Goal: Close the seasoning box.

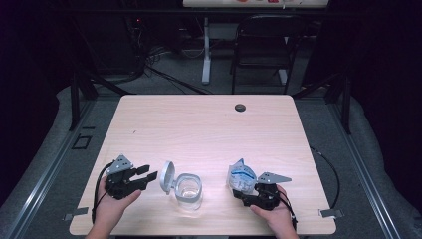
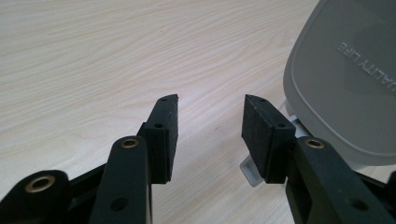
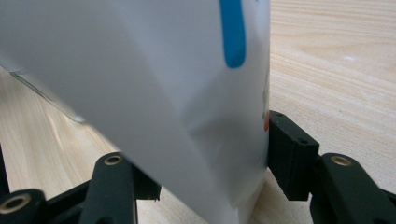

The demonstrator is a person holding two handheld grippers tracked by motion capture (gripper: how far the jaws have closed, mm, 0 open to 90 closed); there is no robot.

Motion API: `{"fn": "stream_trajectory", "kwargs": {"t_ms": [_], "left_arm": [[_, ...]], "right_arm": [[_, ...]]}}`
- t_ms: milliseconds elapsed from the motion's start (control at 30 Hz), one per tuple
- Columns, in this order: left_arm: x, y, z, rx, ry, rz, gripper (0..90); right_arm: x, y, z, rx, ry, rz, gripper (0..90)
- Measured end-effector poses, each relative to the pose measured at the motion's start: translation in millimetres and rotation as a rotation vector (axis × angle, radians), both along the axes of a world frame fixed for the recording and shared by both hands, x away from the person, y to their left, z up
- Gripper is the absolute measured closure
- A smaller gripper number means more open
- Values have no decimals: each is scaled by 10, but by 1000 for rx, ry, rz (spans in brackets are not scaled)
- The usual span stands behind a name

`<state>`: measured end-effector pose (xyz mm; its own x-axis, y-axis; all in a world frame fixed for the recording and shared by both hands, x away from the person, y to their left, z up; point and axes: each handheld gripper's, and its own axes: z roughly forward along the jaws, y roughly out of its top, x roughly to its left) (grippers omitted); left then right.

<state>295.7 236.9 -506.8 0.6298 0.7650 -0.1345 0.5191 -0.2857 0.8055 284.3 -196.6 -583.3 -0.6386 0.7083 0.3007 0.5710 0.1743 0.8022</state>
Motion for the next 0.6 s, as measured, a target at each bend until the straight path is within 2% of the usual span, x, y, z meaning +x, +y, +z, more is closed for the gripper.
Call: {"fn": "stream_trajectory", "kwargs": {"t_ms": [100,167,200,233,267,400,467,533,567,600], "left_arm": [[0,2,-1,0,2,1,567],[3,1,-2,4,2,-1,567],[3,0,-3,6,1,-3,567],[3,-1,-4,6,1,-3,567],[3,-5,-7,3,1,-1,567],[4,-3,-8,0,1,2,567],[4,0,-7,1,2,3,567],[4,1,-7,0,1,2,567],[4,0,-7,1,1,2,567],[4,0,-8,1,1,2,567]], "right_arm": [[-3,-6,-1,-16,1,-6,438],[-9,2,-6,0,0,-7,432],[-8,-2,-7,-17,0,-9,429],[-8,5,-18,6,0,-7,424],[-8,1,-23,6,2,-9,421],[-2,6,-35,-20,4,-13,410],[2,11,-41,-7,7,-11,406],[8,12,-49,-19,13,-13,405],[8,17,-53,-5,19,-10,405],[11,16,-54,-19,18,-14,405]]}}
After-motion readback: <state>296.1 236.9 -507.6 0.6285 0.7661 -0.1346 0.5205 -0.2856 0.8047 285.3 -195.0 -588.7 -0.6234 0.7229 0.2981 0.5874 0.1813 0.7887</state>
